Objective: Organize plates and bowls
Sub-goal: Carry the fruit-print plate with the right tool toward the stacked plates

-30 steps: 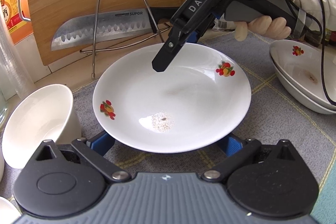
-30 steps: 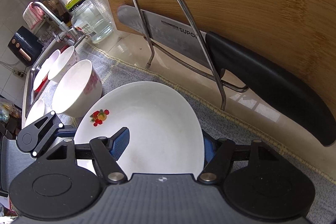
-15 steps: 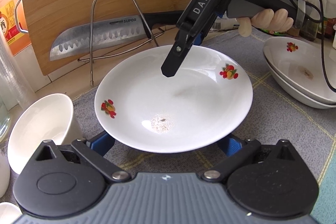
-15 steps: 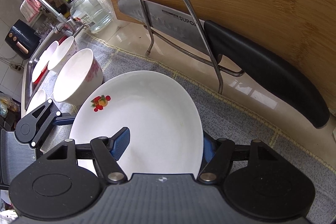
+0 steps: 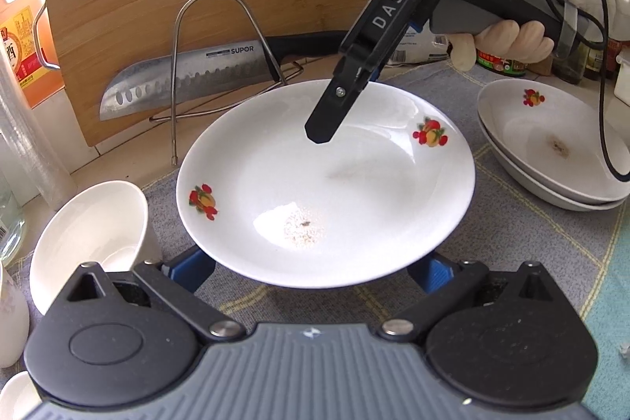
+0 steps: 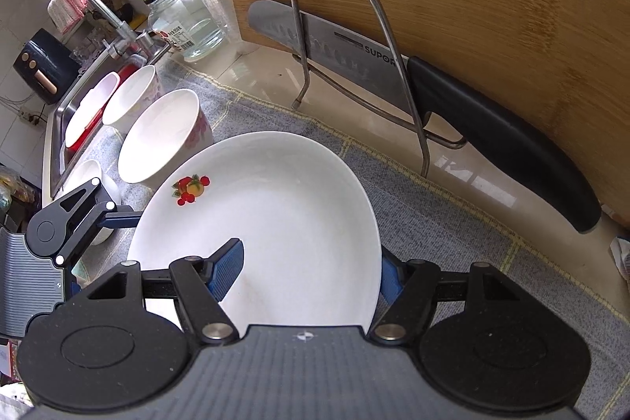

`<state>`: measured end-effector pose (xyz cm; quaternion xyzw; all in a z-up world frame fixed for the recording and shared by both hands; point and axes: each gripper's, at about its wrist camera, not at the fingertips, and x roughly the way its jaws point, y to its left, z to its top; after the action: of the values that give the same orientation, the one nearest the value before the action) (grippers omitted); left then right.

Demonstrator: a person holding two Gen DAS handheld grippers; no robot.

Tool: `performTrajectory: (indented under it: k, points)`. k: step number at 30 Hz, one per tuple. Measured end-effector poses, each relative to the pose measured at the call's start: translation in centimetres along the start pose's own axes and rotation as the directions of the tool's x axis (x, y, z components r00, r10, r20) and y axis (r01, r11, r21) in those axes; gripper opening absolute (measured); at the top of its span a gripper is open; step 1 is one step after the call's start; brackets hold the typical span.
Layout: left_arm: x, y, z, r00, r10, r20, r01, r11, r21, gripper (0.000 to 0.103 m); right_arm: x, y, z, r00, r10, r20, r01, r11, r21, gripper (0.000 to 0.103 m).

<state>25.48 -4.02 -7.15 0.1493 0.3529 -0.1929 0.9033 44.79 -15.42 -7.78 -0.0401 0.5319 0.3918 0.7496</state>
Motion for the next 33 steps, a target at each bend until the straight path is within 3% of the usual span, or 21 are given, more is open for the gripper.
performTrajectory:
  k: [18, 33]
  points:
    - [-4.8, -2.5, 0.8, 0.997, -0.075, -0.020, 0.076, 0.994, 0.083, 0.102, -5.2, 3.2, -4.7, 0.996, -0.069, 0.058, 0.066, 0.997, 0.045, 0.075]
    - [-4.6, -7.2, 2.1, 0.975, -0.221, -0.015, 0.219, 0.953, 0.211, 0.102, -10.5, 2.9, -12.1, 0.976, -0.183, 0.117, 0.158, 0.967, 0.198, 0.075]
